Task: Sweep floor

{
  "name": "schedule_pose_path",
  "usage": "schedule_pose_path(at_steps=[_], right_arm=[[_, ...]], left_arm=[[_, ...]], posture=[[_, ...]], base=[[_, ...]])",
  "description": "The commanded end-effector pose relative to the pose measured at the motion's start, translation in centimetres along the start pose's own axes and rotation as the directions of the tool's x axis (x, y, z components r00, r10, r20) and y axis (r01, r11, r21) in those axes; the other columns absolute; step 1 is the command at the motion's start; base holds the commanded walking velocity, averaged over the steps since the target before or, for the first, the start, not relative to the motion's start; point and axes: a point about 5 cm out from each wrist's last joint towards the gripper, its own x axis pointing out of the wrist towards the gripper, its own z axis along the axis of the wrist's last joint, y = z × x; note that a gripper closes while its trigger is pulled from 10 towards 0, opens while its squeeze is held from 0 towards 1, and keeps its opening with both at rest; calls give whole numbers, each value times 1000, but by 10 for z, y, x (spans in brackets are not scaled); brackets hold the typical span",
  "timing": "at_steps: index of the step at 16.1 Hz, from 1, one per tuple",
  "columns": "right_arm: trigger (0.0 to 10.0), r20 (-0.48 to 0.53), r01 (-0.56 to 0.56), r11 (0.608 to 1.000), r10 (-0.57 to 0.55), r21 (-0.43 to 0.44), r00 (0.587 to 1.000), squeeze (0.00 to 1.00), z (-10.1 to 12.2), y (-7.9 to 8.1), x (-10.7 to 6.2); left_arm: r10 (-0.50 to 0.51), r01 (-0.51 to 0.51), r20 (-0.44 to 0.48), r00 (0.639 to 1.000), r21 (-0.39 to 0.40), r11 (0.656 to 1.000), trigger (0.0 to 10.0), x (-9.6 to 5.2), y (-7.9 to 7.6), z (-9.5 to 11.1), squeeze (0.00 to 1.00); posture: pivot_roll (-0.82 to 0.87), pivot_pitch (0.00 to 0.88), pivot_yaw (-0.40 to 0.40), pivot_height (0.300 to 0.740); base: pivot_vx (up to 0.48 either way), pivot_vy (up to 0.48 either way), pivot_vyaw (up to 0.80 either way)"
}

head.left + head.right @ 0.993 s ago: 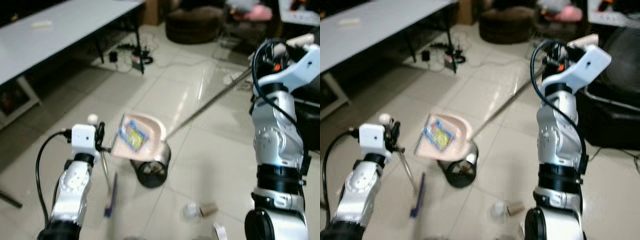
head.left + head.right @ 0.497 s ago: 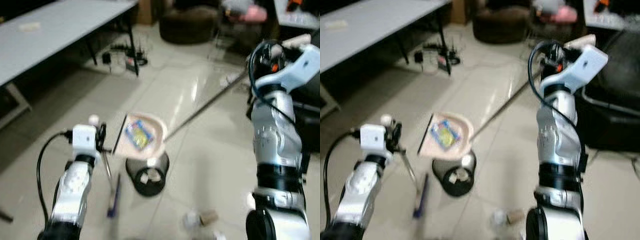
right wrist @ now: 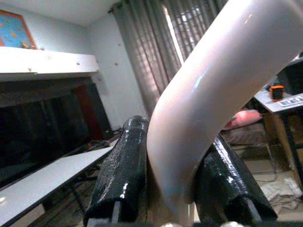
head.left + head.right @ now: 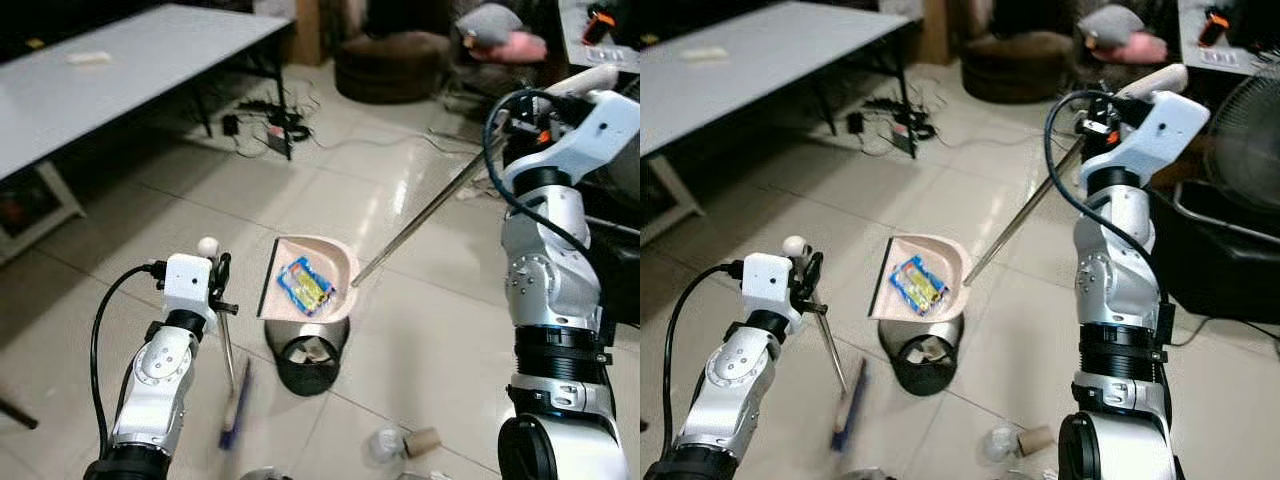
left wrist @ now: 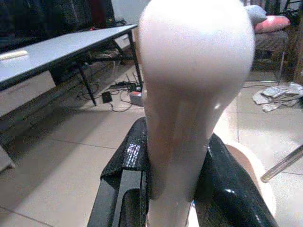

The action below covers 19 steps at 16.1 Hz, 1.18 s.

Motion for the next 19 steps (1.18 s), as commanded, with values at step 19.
schedule_pose_path(at_steps=[19], right_arm=[[10000, 170, -517, 698, 662, -496, 730, 0, -28, 127, -30]], left_arm=[[-9, 8, 10, 1000, 47, 999, 10000, -1, 2, 6, 0]], posture=[[54, 13, 61, 740]], base=[[0, 0, 0]])
